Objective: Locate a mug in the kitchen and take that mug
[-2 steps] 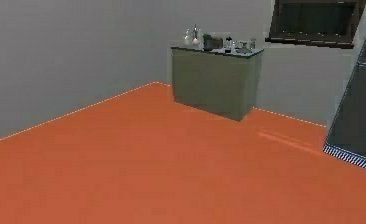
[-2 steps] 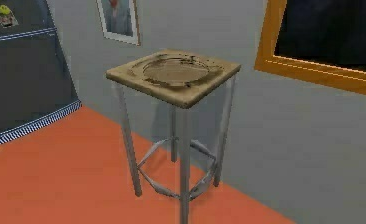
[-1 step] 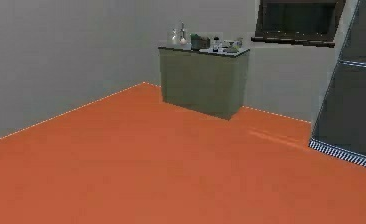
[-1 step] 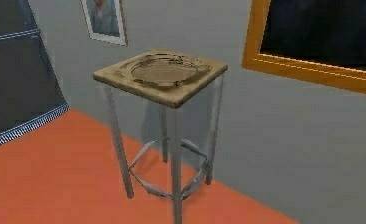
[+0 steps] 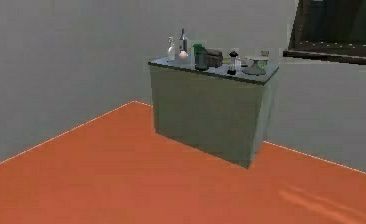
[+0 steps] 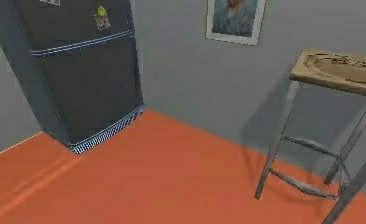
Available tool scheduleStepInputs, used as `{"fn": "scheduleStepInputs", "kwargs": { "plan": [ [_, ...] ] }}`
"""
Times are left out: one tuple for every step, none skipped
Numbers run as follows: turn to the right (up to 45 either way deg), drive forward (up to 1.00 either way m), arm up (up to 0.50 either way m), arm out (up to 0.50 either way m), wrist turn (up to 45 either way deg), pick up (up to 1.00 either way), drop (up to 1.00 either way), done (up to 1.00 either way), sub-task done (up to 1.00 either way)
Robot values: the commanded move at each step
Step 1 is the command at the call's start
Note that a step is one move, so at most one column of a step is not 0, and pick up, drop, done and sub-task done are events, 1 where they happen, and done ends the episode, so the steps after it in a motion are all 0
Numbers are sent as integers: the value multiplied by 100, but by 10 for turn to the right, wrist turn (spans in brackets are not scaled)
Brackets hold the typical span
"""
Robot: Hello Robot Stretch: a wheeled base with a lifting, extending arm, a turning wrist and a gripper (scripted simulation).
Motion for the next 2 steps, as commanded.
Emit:
{"fn": "scheduleStepInputs", "kwargs": {
  "plan": [
    [0, 100, 0, 0, 0, 0, 0, 0, 0],
    [30, 0, 0, 0, 0, 0, 0, 0, 0]
  ]
}}
